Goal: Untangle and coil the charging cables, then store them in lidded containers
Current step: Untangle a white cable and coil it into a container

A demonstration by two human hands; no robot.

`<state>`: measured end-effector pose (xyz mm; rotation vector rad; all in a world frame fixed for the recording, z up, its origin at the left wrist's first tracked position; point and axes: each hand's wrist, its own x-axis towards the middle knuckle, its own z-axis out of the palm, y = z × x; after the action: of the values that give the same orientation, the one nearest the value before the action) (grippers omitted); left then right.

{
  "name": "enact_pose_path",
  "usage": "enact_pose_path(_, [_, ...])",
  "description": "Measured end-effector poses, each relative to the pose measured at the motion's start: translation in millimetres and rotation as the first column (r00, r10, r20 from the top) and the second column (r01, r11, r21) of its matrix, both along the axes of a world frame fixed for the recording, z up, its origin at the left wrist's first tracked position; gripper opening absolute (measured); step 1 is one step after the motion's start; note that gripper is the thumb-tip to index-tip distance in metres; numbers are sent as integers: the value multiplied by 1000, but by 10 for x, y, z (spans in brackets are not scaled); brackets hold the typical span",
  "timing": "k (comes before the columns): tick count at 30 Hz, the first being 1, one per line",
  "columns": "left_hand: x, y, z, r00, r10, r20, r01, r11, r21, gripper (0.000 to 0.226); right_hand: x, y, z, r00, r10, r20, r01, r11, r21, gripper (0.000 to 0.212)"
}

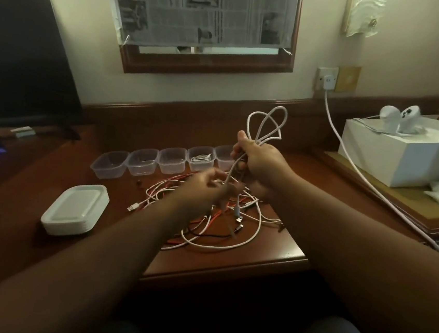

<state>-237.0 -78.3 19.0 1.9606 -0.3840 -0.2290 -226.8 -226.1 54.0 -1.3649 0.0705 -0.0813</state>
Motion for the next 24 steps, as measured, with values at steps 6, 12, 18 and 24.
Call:
enact_pose_path(6, [-55, 123, -114, 992, -28, -126, 13, 993, -117, 22, -95, -7, 72, 998, -15, 64, 21, 995, -97, 29])
enact_pose_path(12, [47, 508, 37, 974, -10, -228, -91, 899, -429, 24, -327, -227, 94, 889, 458, -21, -396, 744, -538, 24])
enact_pose_path(18, [93, 766, 167, 984, 29, -176, -94, 922, -375, 34, -544, -332, -34, 648, 633, -424, -667, 203, -717, 84])
enact_pose_path(24, [52, 700, 343, 987, 51, -154, -101, 936, -337, 29, -576, -165, -73, 536, 554, -637, -760, -11, -650, 110])
